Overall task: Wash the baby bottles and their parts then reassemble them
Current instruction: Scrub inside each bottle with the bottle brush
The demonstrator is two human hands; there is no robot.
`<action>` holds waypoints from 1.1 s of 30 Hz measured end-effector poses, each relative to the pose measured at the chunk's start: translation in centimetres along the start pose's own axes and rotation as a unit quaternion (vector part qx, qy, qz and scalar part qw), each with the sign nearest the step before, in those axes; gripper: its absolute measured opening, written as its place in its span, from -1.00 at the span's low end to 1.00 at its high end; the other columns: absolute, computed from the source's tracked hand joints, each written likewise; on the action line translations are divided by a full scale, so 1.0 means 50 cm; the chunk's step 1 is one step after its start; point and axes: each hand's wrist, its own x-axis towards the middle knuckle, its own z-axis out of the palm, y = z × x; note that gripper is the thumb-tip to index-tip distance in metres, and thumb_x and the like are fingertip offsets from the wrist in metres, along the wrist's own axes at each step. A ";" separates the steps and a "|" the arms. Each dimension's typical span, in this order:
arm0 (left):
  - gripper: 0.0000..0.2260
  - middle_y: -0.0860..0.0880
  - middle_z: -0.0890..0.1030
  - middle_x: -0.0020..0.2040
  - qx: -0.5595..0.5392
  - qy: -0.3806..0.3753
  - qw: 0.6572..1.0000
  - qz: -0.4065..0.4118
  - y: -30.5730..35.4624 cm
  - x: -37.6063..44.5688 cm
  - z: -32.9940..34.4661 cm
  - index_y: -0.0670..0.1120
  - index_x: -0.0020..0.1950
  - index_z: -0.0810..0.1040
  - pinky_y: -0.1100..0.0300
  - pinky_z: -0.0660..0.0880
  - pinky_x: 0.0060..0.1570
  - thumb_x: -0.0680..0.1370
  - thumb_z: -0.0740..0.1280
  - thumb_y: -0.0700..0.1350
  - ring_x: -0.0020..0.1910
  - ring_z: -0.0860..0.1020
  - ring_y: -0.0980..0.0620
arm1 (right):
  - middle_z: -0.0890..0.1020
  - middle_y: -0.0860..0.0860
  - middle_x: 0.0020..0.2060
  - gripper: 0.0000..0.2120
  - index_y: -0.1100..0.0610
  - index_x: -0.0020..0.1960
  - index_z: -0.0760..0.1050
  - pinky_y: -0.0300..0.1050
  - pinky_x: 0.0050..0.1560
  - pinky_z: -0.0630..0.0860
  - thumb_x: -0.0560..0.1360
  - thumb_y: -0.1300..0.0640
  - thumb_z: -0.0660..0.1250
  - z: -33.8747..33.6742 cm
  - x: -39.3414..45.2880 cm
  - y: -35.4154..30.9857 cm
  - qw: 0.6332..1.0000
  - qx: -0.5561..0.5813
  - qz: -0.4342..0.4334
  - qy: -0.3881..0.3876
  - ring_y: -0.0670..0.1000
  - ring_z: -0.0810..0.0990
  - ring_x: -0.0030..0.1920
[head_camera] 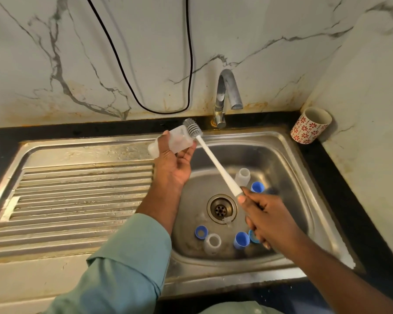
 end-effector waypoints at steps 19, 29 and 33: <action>-0.42 -0.23 0.56 0.16 -0.054 0.040 0.997 0.030 0.024 0.026 0.015 -0.17 0.40 0.35 -0.08 0.64 -0.03 0.46 0.50 -0.08 0.07 0.60 -0.17 | 0.47 0.05 -0.44 -0.87 -0.08 -0.04 0.52 -0.20 -0.54 0.38 0.60 -0.07 0.23 0.015 0.003 -0.025 0.999 -0.016 0.008 -0.034 -0.09 0.34 -0.58; -0.46 -0.22 0.54 0.29 -0.016 0.030 0.999 0.028 0.022 0.041 0.024 -0.18 0.40 0.38 -0.04 0.66 -0.14 0.50 0.46 -0.04 0.22 0.56 -0.18 | 0.46 -0.03 -0.49 -0.76 0.01 0.10 0.55 -0.16 -0.52 0.42 0.61 -0.08 0.19 0.040 0.014 -0.068 0.998 -0.058 -0.003 -0.012 -0.07 0.39 -0.55; -0.42 -0.26 0.54 0.24 -0.030 0.041 0.998 0.030 0.024 0.057 0.029 -0.20 0.39 0.34 -0.09 0.66 -0.13 0.48 0.49 -0.05 0.17 0.58 -0.22 | 0.45 -0.02 -0.49 -0.80 -0.01 -0.04 0.52 -0.18 -0.55 0.38 0.63 -0.05 0.18 0.063 0.055 -0.109 0.999 -0.048 -0.001 -0.002 -0.04 0.42 -0.54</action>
